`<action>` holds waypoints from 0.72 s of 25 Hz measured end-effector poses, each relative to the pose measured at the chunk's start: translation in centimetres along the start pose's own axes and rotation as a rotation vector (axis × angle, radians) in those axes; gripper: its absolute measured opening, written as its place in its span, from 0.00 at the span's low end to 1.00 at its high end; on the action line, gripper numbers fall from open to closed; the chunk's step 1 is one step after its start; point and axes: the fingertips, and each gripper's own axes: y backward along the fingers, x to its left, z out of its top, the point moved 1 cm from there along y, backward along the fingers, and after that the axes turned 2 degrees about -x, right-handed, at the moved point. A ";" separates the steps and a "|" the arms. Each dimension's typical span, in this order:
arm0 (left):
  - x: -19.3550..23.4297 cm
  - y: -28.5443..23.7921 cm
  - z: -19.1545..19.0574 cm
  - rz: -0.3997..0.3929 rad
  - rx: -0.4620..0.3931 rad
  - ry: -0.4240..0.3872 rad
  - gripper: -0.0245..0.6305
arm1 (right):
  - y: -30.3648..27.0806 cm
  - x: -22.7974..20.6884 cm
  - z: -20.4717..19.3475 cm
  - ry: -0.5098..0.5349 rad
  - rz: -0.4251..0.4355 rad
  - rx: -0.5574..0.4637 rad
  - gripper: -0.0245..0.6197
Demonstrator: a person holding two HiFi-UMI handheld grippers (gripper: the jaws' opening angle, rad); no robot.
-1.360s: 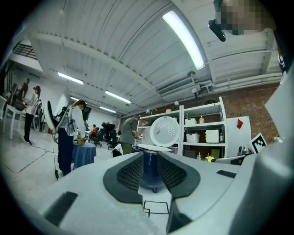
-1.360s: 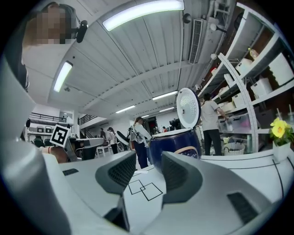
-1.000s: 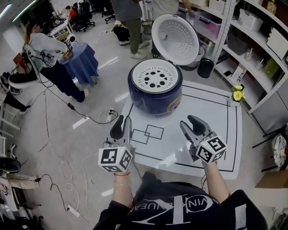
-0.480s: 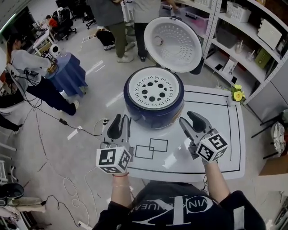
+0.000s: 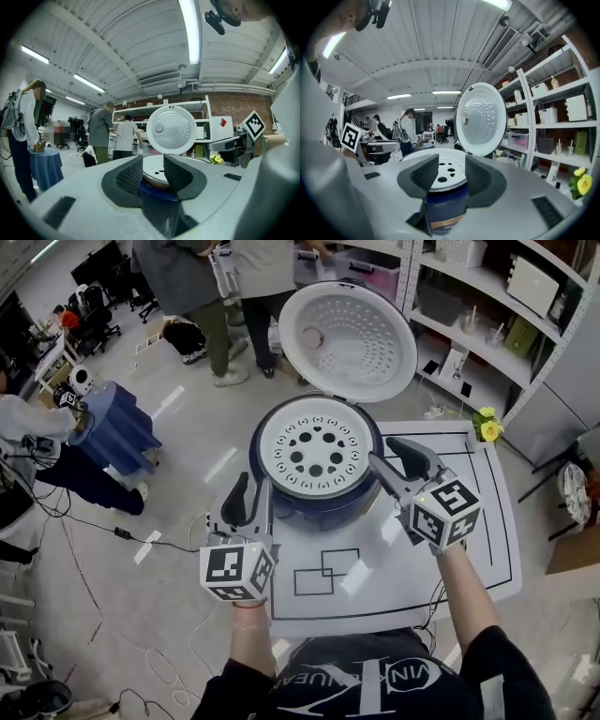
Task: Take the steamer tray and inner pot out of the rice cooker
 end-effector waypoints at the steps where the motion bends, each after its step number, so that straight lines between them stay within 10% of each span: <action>1: 0.1 -0.7 0.0 -0.009 0.005 -0.005 0.20 | -0.8 -0.3 0.4 0.022 -0.008 0.019 0.30; 11: 1.0 -5.3 -0.1 -0.041 0.081 -0.107 0.23 | -8.6 -3.4 -2.6 0.279 -0.056 0.465 0.28; 18: 1.5 -7.0 -0.7 -0.035 0.110 -0.118 0.24 | -10.9 -4.0 -3.7 0.422 -0.102 0.558 0.33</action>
